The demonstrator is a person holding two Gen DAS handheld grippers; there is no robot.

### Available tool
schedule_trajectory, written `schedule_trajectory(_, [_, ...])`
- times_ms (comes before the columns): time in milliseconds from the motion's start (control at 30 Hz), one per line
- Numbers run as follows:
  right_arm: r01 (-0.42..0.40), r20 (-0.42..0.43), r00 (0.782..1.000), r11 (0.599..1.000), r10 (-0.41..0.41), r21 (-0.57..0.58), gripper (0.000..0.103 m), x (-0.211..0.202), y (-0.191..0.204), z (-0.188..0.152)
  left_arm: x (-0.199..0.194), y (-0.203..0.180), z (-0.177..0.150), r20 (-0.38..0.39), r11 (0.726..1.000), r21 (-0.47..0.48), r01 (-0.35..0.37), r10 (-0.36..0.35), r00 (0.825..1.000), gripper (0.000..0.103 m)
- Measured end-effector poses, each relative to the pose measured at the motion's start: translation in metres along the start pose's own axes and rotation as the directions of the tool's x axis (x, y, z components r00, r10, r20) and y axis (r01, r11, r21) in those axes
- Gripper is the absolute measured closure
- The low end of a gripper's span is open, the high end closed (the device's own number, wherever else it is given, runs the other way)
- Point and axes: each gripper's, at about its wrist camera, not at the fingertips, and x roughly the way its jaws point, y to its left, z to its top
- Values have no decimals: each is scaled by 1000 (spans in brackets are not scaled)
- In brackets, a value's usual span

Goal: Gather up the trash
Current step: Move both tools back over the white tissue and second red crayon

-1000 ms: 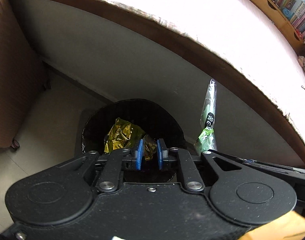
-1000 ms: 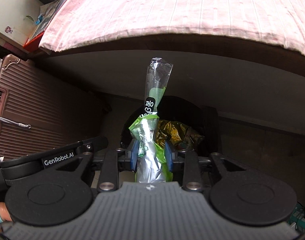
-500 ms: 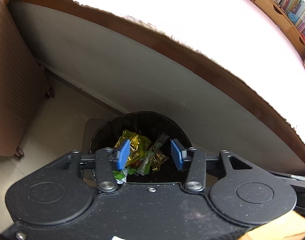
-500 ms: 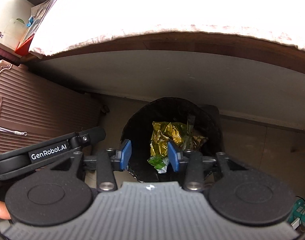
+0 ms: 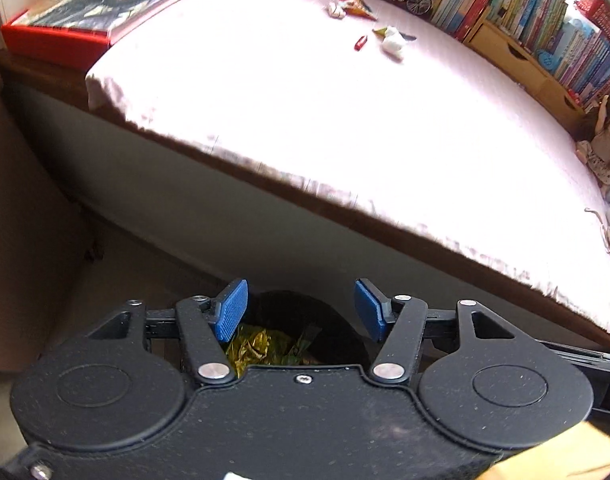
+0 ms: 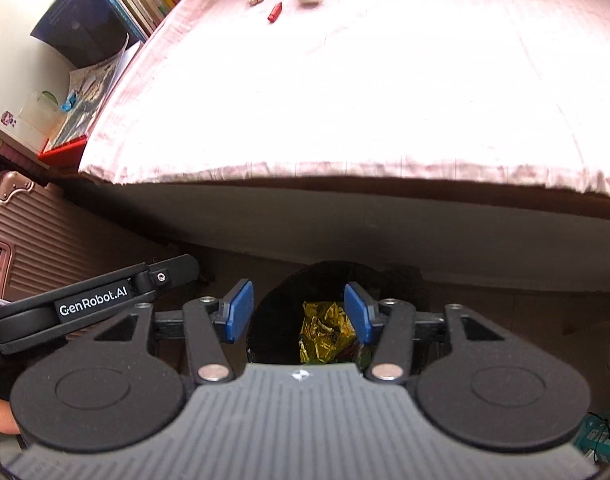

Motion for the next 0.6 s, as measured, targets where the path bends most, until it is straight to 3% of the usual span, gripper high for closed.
schedule_trajectory(200, [82, 132, 988, 997, -80, -9, 30, -42, 12, 24, -15, -10, 33, 71, 997, 33, 74, -76, 995, 40])
schedule_trajectory(467, [177, 333, 928, 984, -166, -2, 23, -88, 13, 59, -23, -43, 85, 146, 981, 107, 161, -176, 974, 36])
schedule_trajectory(600, [179, 391, 904, 984, -173, 21, 23, -97, 7, 83, -31, -50, 113, 195, 980, 131, 148, -172, 966, 35])
